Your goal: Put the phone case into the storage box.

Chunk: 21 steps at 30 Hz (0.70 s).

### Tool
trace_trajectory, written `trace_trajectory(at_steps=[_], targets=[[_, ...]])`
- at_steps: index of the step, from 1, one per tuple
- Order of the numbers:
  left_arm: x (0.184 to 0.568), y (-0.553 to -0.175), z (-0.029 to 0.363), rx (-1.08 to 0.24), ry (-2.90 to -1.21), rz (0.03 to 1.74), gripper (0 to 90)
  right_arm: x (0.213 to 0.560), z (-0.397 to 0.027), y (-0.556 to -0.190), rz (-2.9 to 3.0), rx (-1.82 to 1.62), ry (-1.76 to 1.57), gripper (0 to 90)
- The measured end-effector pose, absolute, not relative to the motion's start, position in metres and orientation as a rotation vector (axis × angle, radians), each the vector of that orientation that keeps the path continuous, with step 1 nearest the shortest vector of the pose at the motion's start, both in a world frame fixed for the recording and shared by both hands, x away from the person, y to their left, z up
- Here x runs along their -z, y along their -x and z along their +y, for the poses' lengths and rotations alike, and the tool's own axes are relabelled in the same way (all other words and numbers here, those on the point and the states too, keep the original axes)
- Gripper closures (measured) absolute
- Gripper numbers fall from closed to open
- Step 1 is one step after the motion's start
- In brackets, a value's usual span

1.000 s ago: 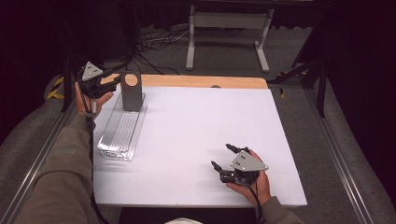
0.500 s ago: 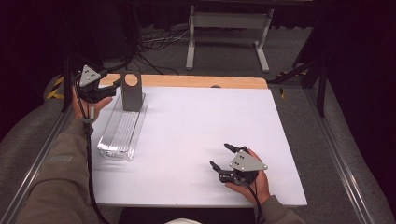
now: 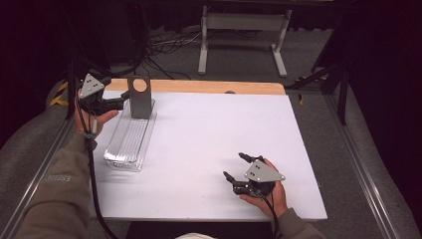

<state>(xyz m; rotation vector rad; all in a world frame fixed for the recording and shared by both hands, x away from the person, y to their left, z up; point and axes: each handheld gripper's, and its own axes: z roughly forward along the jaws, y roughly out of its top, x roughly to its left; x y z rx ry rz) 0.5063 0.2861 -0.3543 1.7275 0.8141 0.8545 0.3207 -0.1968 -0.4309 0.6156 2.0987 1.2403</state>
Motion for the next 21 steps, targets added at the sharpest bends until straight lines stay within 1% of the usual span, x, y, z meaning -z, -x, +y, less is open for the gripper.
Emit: trace_trajectory(at_steps=[8,18,21], targets=[[0.354,-0.502,0.286,-0.831,-1.736,0.807,10.0,0.43,-0.198,-0.321,2.095,-1.24,-0.617,24.9],[0.353,-0.493,0.284,-0.801,-1.717,0.789,7.2,0.428,-0.198,-0.321,2.084,-1.242,-0.619,24.9],[0.352,-0.491,0.283,-0.815,-1.716,0.779,7.4,0.428,-0.199,-0.321,2.081,-1.244,-0.62,24.8]])
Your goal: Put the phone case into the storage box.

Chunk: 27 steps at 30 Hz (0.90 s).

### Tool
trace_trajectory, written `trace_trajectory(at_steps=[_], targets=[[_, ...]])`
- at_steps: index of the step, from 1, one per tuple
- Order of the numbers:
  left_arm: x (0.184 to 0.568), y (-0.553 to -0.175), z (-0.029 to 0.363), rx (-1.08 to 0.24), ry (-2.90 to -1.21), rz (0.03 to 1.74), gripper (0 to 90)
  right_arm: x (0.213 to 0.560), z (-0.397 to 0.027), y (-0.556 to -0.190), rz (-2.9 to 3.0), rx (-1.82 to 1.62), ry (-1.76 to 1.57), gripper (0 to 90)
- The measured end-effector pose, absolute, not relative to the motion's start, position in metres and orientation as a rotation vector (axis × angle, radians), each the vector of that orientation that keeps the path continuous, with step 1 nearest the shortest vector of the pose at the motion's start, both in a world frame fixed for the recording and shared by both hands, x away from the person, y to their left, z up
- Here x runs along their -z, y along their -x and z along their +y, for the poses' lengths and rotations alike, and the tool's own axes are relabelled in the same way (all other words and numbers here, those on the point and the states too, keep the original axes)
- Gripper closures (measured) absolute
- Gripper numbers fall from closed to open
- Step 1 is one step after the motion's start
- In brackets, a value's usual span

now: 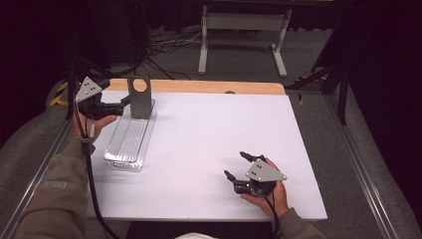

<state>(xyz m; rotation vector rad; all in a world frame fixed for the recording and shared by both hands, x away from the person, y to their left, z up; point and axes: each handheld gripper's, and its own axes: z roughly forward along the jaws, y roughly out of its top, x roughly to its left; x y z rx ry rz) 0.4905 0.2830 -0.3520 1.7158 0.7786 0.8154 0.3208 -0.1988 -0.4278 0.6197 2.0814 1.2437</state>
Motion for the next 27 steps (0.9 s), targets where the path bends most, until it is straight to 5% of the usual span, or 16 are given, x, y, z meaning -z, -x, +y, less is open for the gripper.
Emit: trace_trajectory(at_steps=[27], targets=[[0.356,-0.451,0.264,-0.764,-1.673,0.657,6.3,0.424,-0.205,-0.323,2.035,-1.263,-0.645,21.8]])
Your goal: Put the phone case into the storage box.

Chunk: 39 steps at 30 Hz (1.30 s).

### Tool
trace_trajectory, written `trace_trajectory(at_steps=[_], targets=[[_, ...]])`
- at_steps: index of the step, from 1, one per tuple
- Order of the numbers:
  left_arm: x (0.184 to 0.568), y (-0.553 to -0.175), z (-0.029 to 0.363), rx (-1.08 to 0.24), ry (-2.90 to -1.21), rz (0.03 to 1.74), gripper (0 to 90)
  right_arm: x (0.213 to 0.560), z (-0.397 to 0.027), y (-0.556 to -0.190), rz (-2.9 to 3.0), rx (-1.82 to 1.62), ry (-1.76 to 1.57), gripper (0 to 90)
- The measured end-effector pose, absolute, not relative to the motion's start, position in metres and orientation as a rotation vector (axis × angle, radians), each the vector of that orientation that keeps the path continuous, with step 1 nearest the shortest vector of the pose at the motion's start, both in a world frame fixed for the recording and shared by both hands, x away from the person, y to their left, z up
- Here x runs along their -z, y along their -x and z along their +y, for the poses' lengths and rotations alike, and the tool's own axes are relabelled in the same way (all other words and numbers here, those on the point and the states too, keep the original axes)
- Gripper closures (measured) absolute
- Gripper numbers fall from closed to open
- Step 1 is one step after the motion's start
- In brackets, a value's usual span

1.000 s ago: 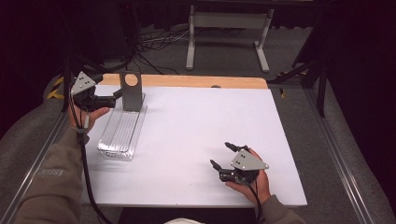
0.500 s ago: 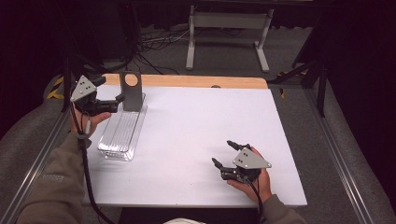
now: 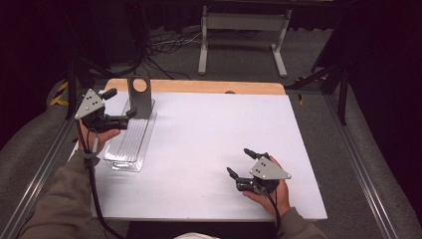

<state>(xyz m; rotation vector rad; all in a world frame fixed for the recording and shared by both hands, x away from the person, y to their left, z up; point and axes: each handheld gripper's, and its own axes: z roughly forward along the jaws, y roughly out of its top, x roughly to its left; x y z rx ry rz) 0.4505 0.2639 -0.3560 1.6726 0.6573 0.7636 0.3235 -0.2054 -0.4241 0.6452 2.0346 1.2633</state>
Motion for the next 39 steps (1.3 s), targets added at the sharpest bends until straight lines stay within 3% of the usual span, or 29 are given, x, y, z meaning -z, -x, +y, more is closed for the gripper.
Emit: trace_trajectory(at_steps=[39], targets=[[0.36,-0.414,0.241,-0.676,-1.697,0.572,3.2,0.421,-0.206,-0.319,2.022,-1.268,-0.637,21.1]])
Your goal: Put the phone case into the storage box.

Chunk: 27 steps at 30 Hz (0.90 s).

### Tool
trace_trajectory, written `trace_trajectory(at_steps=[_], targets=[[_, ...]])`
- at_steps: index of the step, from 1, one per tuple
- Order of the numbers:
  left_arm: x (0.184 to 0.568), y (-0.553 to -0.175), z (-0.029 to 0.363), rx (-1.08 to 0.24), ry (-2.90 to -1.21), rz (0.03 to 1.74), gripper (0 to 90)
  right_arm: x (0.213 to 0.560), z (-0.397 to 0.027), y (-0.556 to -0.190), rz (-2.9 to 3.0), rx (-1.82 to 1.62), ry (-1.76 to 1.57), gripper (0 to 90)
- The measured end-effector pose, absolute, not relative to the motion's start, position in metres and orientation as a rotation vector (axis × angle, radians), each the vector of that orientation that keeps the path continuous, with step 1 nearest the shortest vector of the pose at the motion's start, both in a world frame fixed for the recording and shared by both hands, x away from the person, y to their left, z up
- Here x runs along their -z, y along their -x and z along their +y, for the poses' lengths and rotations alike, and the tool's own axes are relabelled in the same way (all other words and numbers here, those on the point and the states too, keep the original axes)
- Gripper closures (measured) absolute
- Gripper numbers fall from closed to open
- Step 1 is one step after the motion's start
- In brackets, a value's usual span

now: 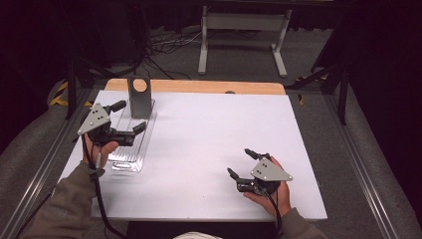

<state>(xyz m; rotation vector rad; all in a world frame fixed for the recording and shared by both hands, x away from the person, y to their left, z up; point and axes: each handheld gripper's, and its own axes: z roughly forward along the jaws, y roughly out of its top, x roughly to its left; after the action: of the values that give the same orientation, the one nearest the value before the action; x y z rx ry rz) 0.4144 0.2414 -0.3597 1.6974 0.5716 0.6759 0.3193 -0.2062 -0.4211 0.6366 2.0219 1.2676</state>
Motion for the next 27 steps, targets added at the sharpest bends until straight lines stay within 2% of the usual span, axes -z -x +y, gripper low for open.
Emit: trace_trajectory(at_steps=[27], targets=[[0.358,-0.392,0.225,-0.659,-1.68,0.516,2.6,0.417,-0.208,-0.318,2.012,-1.27,-0.636,21.1]])
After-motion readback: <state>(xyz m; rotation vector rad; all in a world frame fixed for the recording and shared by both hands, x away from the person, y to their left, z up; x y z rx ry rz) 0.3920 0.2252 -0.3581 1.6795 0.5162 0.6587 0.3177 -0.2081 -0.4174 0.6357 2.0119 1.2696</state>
